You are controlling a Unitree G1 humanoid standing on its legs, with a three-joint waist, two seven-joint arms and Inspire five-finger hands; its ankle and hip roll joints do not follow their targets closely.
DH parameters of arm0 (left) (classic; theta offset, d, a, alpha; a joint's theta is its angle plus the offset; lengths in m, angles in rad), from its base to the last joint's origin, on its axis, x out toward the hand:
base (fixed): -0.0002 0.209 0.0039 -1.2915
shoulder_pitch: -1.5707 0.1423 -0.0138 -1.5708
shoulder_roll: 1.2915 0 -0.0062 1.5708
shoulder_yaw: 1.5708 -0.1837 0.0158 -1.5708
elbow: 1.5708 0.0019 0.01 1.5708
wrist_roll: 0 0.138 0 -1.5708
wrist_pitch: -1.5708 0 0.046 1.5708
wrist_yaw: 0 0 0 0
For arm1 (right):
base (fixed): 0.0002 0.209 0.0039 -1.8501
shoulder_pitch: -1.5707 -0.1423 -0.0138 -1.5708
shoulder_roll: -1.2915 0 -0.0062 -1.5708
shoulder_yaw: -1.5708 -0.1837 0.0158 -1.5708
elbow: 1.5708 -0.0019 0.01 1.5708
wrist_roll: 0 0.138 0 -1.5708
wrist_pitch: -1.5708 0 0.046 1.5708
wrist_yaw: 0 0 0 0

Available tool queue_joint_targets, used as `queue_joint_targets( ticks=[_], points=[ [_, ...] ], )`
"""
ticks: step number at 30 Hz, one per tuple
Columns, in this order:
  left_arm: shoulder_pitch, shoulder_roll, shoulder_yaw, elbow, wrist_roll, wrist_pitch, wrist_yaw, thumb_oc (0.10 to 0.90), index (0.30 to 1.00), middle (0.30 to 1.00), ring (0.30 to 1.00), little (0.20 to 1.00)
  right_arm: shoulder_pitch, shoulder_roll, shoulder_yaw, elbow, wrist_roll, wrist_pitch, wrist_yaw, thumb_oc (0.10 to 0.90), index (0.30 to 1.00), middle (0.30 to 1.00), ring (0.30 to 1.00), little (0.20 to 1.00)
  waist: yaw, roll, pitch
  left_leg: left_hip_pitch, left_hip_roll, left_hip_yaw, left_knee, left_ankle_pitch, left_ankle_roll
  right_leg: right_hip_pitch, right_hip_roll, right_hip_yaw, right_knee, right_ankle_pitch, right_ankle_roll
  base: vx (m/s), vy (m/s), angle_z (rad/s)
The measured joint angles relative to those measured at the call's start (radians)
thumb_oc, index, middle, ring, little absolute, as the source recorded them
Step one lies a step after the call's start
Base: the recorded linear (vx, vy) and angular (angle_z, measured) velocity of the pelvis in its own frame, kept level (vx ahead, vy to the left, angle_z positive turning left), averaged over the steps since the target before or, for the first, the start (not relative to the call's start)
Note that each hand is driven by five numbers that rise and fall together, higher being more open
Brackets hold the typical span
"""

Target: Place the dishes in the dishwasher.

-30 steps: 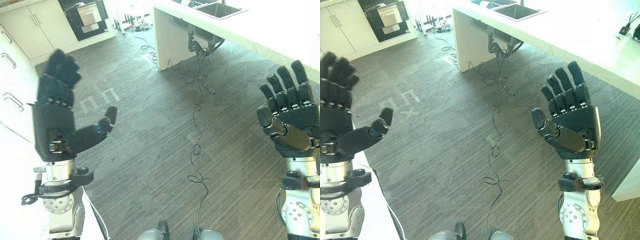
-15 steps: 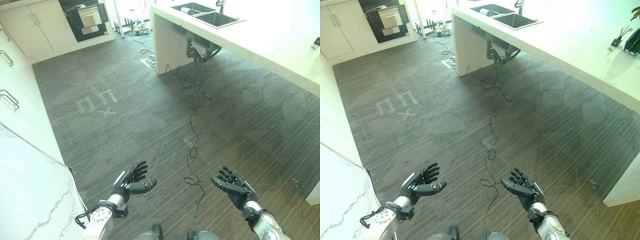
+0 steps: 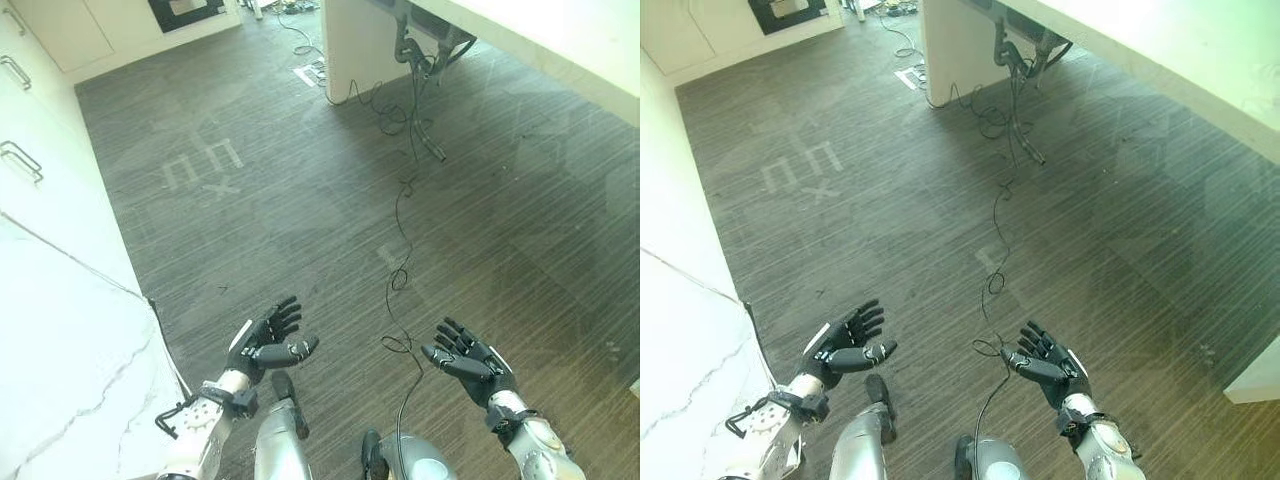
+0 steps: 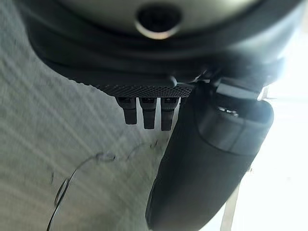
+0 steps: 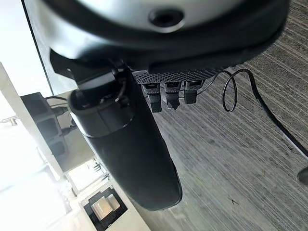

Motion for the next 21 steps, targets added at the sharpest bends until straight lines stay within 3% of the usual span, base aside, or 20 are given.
queue_joint_targets(
  ticks=[3,4,5,6,7,9,10,11,12,13,15,16,17,18,19,20,21],
  points=[
    [-0.009,0.005,0.000,0.003,0.001,0.003,-0.050,0.800,0.900,0.900,0.900,0.900,-0.008,0.003,-0.002,0.004,0.032,-0.025,0.023,0.800,0.900,0.900,0.900,0.900,0.024,0.002,-0.002,0.045,-0.076,-0.071,0.013,0.000,0.001,0.068,-0.004,0.045,-0.073,0.007,0.020,0.41,0.195,-0.37],
    [-0.017,0.013,0.000,0.008,0.002,0.007,-0.072,0.800,0.900,0.900,0.900,0.900,-0.012,0.018,-0.004,0.003,0.043,-0.036,0.026,0.800,0.900,0.900,0.900,0.900,0.032,-0.006,-0.003,0.051,-0.106,-0.079,0.053,0.026,0.038,0.117,-0.019,0.051,-0.116,0.009,0.038,0.39,0.257,-0.28],
    [-0.036,0.020,-0.003,0.019,0.006,0.029,-0.091,0.800,0.900,0.900,0.900,0.900,-0.005,0.038,-0.014,-0.009,0.050,-0.047,0.028,0.800,0.900,0.900,0.900,0.900,0.040,-0.029,-0.016,0.066,-0.140,-0.039,0.114,0.001,0.088,0.158,-0.054,0.047,-0.136,-0.002,0.067,0.44,0.350,-0.03],
    [-0.057,0.016,-0.011,0.025,0.013,0.044,-0.101,0.800,0.900,0.900,0.900,0.900,0.002,0.043,-0.027,-0.028,0.050,-0.057,0.028,0.800,0.900,0.900,0.900,0.900,0.036,-0.025,-0.018,0.069,-0.149,-0.026,0.151,-0.039,0.112,0.155,-0.073,0.027,-0.079,-0.011,0.082,0.37,0.341,0.51],
    [-0.090,0.017,-0.027,0.020,0.041,0.061,-0.118,0.800,0.900,0.900,0.900,0.900,0.007,0.062,-0.046,-0.095,0.056,-0.080,0.004,0.800,0.900,0.900,0.900,0.900,0.014,-0.002,-0.033,0.056,-0.174,0.005,0.245,-0.120,0.167,-0.003,-0.168,-0.003,0.323,0.030,0.141,0.36,0.311,0.80],
    [-0.095,0.066,-0.045,-0.029,0.070,0.085,-0.114,0.800,0.900,0.900,0.900,0.900,0.027,0.110,-0.042,-0.157,0.091,-0.105,-0.021,0.800,0.900,0.900,0.900,0.900,0.013,-0.023,-0.067,0.077,-0.236,0.016,0.269,-0.208,0.215,-0.196,-0.249,0.074,0.665,0.140,0.180,0.21,0.112,0.69],
    [-0.102,0.091,-0.047,-0.043,0.086,0.098,-0.098,0.800,0.900,0.900,0.900,0.900,-0.002,0.123,-0.034,-0.160,0.094,-0.105,-0.026,0.800,0.900,0.900,0.900,0.900,0.014,-0.019,-0.067,0.095,-0.255,0.016,0.256,-0.217,0.225,-0.271,-0.264,0.081,0.735,0.159,0.164,0.20,-0.038,0.22],
    [-0.106,0.109,-0.051,-0.055,0.089,0.118,-0.080,0.800,0.900,0.900,0.900,0.900,-0.034,0.118,-0.014,-0.159,0.099,-0.105,-0.026,0.800,0.900,0.900,0.900,0.900,0.017,0.011,-0.064,0.131,-0.266,0.014,0.195,-0.217,0.218,-0.368,-0.238,0.064,0.727,0.122,0.153,0.32,-0.159,0.01],
    [-0.091,0.124,-0.051,-0.068,0.089,0.137,-0.074,0.800,0.900,0.900,0.900,0.900,-0.036,0.117,0.011,-0.155,0.100,-0.105,-0.022,0.800,0.900,0.900,0.900,0.900,0.013,0.027,-0.059,0.207,-0.278,0.012,0.107,-0.202,0.210,-0.416,-0.184,0.030,0.607,0.075,0.126,0.41,-0.221,-0.06],
    [-0.057,0.127,-0.038,-0.105,0.094,0.158,-0.074,0.800,0.900,0.900,0.900,0.900,-0.020,0.117,0.020,-0.152,0.099,-0.103,-0.019,0.800,0.900,0.900,0.900,0.900,0.005,0.024,-0.058,0.271,-0.289,0.011,0.051,-0.206,0.203,-0.421,-0.138,-0.003,0.455,0.051,0.119,0.49,-0.279,-0.05],
    [-0.016,0.123,-0.028,-0.161,0.109,0.161,-0.082,0.800,0.900,0.900,0.900,0.900,0.012,0.107,0.007,-0.166,0.100,-0.104,-0.010,0.800,0.900,0.900,0.900,0.900,-0.020,0.020,-0.059,0.326,-0.305,0.001,-0.001,-0.227,0.169,-0.427,-0.081,-0.061,0.142,0.064,0.104,0.51,-0.260,0.19],
    [-0.024,0.119,-0.030,-0.166,0.134,0.159,-0.100,0.800,0.900,0.900,0.900,0.900,0.041,0.103,-0.024,-0.168,0.101,-0.104,0.003,0.800,0.900,0.900,0.900,0.900,-0.041,-0.004,-0.054,0.347,-0.338,-0.017,-0.003,-0.263,0.146,-0.448,-0.076,-0.086,-0.088,0.094,0.111,0.70,-0.313,0.54],
    [-0.048,0.115,-0.032,-0.145,0.171,0.160,-0.118,0.800,0.900,0.900,0.900,0.900,0.054,0.105,-0.081,-0.147,0.103,-0.098,0.017,0.800,0.900,0.900,0.900,0.900,-0.065,-0.062,-0.046,0.362,-0.409,-0.018,0.039,-0.300,0.168,-0.559,-0.150,-0.095,-0.165,0.140,0.127,0.56,-0.282,0.61],
    [-0.048,0.113,-0.033,-0.134,0.194,0.171,-0.120,0.800,0.900,0.900,0.900,0.900,0.051,0.101,-0.105,-0.124,0.109,-0.092,0.017,0.800,0.900,0.900,0.900,0.900,-0.086,-0.067,-0.035,0.381,-0.422,-0.007,0.059,-0.338,0.184,-0.604,-0.185,-0.111,-0.130,0.168,0.098,0.59,-0.310,0.30],
    [-0.018,0.113,-0.037,-0.130,0.222,0.194,-0.131,0.800,0.900,0.900,0.900,0.900,0.052,0.096,-0.125,-0.082,0.110,-0.082,0.018,0.800,0.900,0.900,0.900,0.900,-0.089,-0.058,-0.031,0.443,-0.423,0.005,0.061,-0.375,0.160,-0.627,-0.192,-0.118,-0.053,0.191,0.053,0.43,-0.247,-0.09],
    [0.005,0.109,-0.051,-0.126,0.239,0.204,-0.140,0.800,0.900,0.900,0.900,0.900,0.066,0.078,-0.127,-0.070,0.111,-0.077,0.019,0.800,0.900,0.900,0.900,0.900,-0.090,-0.031,-0.033,0.508,-0.417,0.010,0.035,-0.385,0.141,-0.595,-0.177,-0.134,-0.030,0.196,0.015,0.50,-0.241,-0.35],
    [0.014,0.101,-0.071,-0.123,0.240,0.204,-0.147,0.800,0.900,0.900,0.900,0.900,0.078,0.054,-0.125,-0.063,0.115,-0.077,0.022,0.800,0.900,0.900,0.900,0.900,-0.089,-0.005,-0.041,0.567,-0.412,0.007,-0.002,-0.388,0.117,-0.556,-0.162,-0.136,0.019,0.197,0.005,0.53,-0.185,-0.15]
  ],
)
